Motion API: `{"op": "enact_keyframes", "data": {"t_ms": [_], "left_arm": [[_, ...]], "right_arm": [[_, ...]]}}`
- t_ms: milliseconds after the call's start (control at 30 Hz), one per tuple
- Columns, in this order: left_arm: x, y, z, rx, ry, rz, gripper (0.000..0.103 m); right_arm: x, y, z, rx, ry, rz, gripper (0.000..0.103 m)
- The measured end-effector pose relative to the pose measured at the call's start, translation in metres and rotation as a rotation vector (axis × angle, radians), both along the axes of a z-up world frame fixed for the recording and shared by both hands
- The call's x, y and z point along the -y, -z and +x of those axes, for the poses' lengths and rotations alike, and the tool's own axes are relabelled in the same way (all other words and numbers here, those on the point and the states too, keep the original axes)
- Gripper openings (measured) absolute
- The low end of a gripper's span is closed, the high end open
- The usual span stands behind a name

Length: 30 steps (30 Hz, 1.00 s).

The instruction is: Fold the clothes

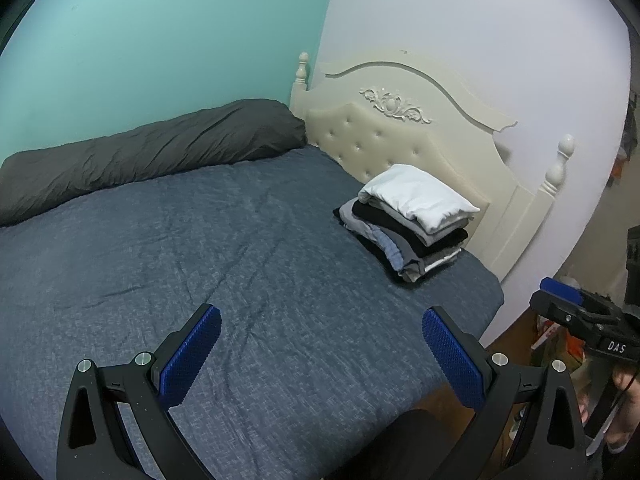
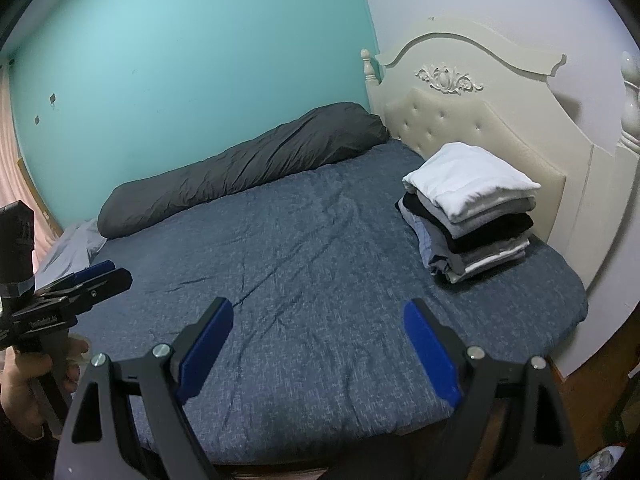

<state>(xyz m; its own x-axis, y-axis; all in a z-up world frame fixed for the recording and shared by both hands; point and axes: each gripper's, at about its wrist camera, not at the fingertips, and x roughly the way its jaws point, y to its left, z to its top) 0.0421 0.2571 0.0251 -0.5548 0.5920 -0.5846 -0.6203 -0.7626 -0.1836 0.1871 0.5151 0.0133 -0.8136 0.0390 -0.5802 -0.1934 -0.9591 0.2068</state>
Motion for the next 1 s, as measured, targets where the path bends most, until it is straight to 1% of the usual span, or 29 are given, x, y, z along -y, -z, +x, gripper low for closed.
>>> {"op": "enact_keyframes", "data": {"t_ms": [267,533,700,1000], "left_arm": [[-0.003,-0.002,0.01,-0.007,0.018,0.004,0.103],[-0.002,0.002,0.012,-0.008,0.021,-0.012,0.103],[-0.001,0.002,0.012,-0.01,0.015,-0.014,0.103],[-0.001,0.005,0.005,-0.016,-0.014,-0.017,0.103]], "right_arm": [[0.005,0.001,0.013,0.004,0.008,0.0,0.088],[0.007,-0.002,0.02,-0.006,0.018,0.006,0.088],[0.008,-0.003,0.019,-0.008,0.012,0.008,0.088],[0.001,0.004,0.012,-0.003,0.026,0.001,0.088]]}}
